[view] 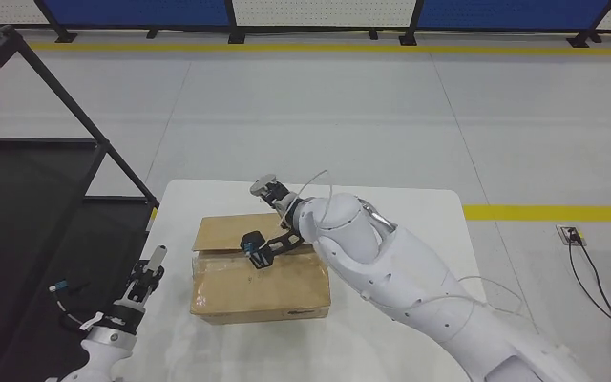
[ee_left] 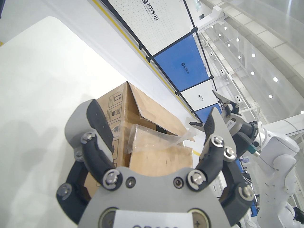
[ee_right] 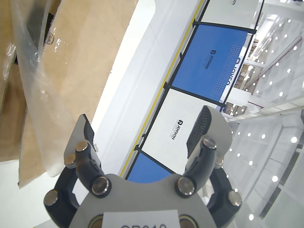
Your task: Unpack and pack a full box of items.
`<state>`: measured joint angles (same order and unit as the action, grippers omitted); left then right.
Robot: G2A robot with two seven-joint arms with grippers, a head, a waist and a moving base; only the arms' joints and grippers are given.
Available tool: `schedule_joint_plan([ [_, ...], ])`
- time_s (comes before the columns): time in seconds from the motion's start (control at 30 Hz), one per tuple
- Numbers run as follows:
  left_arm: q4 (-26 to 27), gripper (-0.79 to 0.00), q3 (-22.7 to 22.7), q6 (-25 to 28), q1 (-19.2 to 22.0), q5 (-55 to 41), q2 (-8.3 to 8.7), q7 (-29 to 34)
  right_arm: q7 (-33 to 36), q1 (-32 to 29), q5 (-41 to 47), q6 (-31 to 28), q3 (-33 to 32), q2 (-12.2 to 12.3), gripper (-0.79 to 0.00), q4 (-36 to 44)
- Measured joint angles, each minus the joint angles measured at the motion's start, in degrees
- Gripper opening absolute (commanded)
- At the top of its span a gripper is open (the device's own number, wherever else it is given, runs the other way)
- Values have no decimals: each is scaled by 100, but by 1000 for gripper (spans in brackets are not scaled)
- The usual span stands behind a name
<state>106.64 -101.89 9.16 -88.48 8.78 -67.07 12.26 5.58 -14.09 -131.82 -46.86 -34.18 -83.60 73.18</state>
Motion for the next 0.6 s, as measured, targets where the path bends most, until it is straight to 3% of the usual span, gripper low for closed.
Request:
schedule_joint_plan([
  [0.3,17,0,3,23,35,19,1,83,-8,-139,157,-933,-257,82,0,396],
  [0.6,29,0,4,30,14,42,-2,98,318,-505,-59,8,-610,140,0,728],
])
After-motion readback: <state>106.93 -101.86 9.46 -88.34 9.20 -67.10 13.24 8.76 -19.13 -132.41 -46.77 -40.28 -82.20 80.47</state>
